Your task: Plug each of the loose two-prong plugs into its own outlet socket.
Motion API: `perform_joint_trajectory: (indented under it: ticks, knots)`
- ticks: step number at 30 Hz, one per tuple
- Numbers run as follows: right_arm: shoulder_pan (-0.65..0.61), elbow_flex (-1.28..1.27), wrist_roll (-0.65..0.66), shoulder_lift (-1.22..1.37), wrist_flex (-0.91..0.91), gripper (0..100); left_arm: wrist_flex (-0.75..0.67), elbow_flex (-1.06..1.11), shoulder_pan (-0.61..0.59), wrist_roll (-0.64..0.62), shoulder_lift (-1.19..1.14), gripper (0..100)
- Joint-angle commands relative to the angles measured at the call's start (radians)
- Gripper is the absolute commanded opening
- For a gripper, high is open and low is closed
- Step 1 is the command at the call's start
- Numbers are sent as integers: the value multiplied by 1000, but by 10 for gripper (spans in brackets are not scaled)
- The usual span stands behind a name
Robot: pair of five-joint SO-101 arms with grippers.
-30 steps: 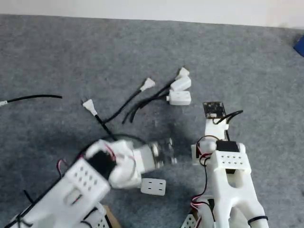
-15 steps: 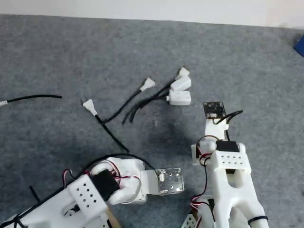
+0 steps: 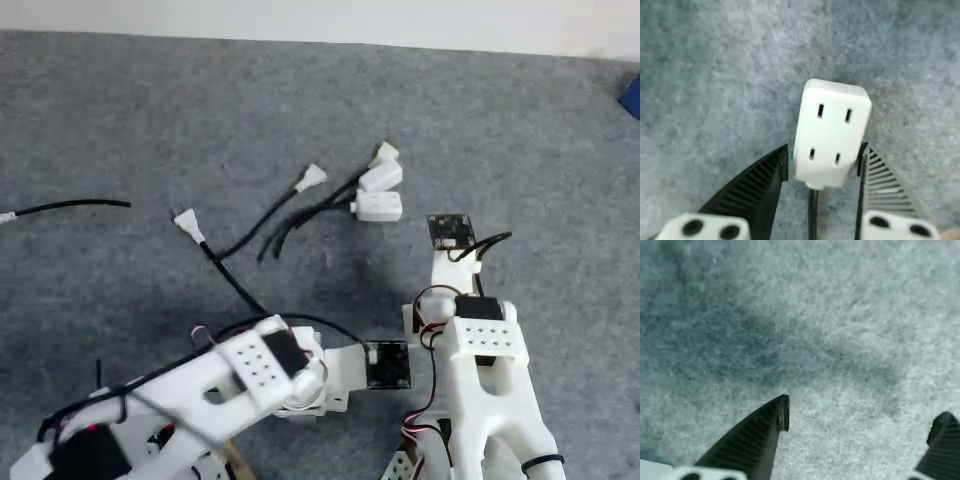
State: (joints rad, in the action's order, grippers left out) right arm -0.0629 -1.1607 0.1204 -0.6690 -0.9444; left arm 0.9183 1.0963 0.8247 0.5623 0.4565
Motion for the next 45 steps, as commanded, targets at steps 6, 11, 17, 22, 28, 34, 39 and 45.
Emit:
perform_joint_trajectory:
  ticks: [6,11,17,22,28,34,39,45]
  knots:
    - [7,4,12,-16,13,414,-2,-76,-42,69,-45,5]
    - [7,4,12,-16,13,414,75,-137,-176,147,-45,5]
    - [5,4,12,-16,13,414,158,-200,-297,212,-45,5]
    - [5,4,12,-16,13,414,129,-196,-340,226,-53,5]
    - [5,4,12,-16,13,414,86,-196,-397,219,-54,5]
    - [5,4,12,-16,13,414,87,-163,-398,221,-54,130]
    - [5,4,12,-16,13,414,87,-154,-395,222,-53,223]
    - [5,4,14,-16,13,414,89,-156,-395,219,-45,223]
